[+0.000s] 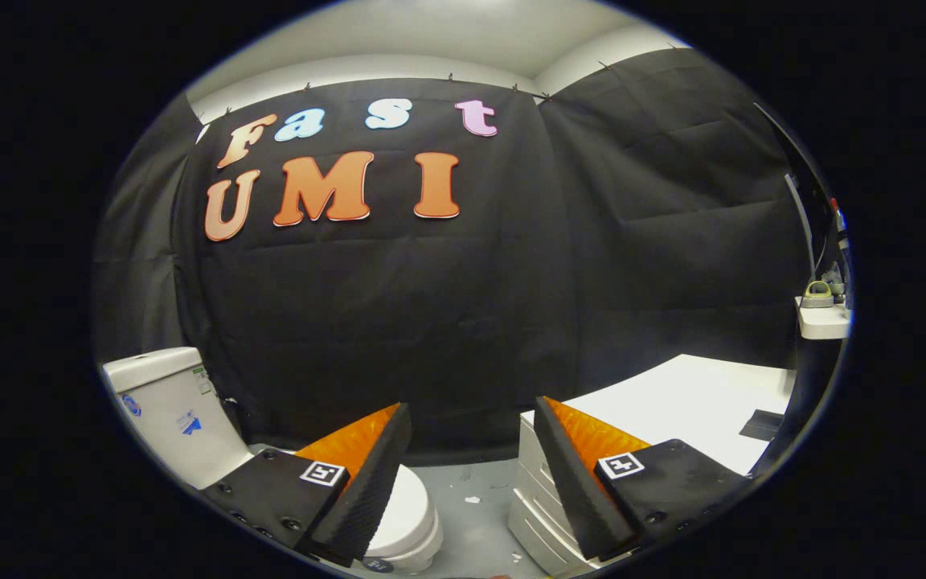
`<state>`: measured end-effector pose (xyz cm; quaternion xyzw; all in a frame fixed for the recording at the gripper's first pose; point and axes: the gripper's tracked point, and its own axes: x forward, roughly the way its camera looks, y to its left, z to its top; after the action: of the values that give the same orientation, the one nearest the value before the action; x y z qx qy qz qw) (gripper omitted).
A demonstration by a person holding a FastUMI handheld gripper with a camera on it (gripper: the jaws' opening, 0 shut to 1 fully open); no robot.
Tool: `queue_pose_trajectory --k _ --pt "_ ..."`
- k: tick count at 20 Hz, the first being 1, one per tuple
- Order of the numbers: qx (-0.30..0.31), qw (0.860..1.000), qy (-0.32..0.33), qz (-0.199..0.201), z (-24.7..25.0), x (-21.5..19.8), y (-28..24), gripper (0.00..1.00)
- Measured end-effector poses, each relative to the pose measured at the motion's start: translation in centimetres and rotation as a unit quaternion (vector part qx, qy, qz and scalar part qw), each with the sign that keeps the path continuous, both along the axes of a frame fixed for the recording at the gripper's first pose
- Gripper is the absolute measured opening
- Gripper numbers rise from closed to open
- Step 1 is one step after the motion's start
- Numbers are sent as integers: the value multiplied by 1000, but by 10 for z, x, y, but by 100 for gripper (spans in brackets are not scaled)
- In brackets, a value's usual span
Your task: Open the toilet lid.
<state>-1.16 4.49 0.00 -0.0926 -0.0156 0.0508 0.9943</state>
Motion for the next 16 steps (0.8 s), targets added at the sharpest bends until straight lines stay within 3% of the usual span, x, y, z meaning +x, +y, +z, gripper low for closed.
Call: queue_pose_trajectory --k 4,8,13,16 --pt "-13 999 27 19 -21 3 14 99" --pt "23 994 97 37 -68 9 32 99" --pt "45 981 188 26 -129 20 32 99" --pt "92 962 255 22 -171 22 28 99"
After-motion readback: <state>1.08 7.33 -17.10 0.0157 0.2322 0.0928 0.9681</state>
